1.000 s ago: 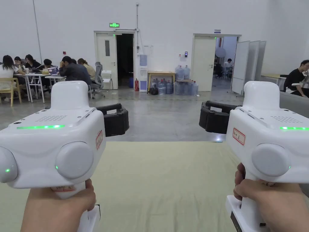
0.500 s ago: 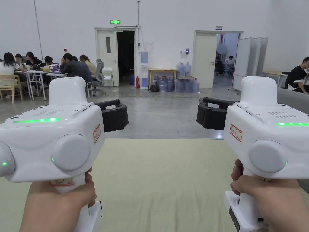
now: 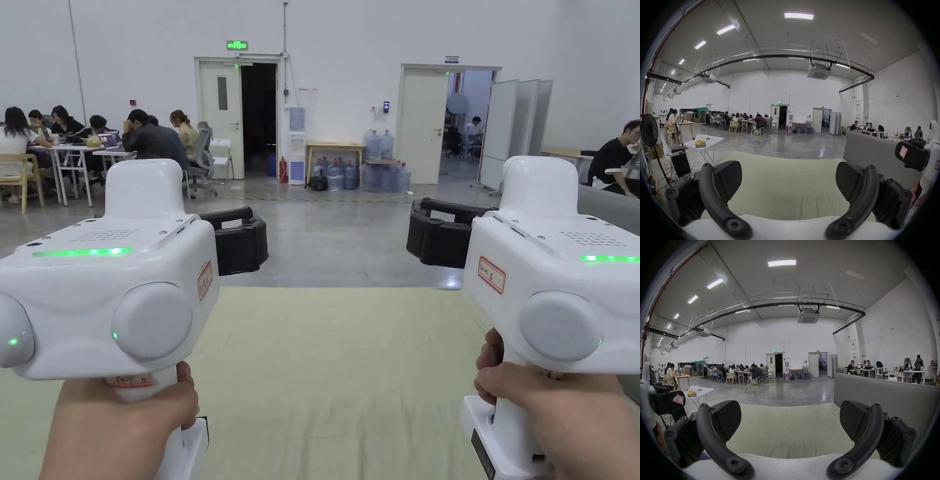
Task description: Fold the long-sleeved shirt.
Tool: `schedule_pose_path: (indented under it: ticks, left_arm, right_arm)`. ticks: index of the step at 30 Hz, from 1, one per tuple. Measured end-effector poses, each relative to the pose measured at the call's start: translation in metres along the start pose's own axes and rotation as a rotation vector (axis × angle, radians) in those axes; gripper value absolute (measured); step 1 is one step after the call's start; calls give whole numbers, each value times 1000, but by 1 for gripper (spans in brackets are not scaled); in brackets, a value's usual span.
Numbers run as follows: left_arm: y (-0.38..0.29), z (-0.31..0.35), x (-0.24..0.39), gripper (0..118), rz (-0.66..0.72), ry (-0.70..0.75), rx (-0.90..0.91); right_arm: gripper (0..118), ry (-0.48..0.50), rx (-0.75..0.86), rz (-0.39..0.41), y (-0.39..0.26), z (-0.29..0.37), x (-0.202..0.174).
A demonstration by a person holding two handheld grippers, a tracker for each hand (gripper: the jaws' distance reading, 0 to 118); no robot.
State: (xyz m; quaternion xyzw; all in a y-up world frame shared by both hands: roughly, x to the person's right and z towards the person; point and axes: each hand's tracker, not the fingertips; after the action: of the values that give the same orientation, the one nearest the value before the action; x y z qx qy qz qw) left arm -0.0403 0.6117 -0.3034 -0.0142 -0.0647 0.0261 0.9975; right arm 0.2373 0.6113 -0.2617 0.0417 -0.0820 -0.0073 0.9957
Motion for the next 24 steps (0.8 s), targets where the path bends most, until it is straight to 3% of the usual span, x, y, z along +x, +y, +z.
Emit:
schedule_pose_path:
  ticks: [24]
  left_arm:
    - [3, 5, 2, 118, 0, -13, 10]
  right_arm:
    - [118, 3, 21, 3, 4, 7, 2]
